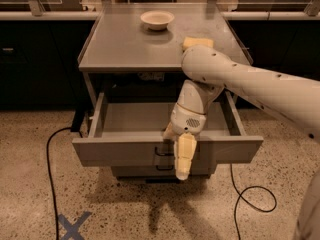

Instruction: Open top drawer

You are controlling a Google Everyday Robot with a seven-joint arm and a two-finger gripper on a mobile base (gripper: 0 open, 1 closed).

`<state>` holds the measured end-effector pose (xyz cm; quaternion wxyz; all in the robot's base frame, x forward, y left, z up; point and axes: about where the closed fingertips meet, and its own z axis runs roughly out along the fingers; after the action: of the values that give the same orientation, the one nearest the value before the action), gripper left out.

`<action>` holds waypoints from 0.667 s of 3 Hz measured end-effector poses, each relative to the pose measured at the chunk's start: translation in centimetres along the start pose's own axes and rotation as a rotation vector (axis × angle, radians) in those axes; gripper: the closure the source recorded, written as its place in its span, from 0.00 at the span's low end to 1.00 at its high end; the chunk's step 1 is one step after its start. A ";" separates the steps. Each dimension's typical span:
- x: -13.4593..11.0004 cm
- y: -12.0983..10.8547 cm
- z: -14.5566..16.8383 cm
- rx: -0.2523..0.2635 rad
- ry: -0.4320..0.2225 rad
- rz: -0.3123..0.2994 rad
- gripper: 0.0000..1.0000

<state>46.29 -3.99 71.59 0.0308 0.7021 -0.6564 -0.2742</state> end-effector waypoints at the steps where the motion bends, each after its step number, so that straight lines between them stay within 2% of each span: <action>1: -0.6 -0.6 -0.7 0.034 0.010 -0.016 0.00; 2: -1.3 -1.5 -2.5 0.098 0.029 -0.040 0.00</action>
Offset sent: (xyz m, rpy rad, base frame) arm 0.0463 0.0057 0.0435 -0.0239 -0.2009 0.0207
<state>48.77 -3.36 73.56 0.0003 0.7197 -0.6543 -0.2322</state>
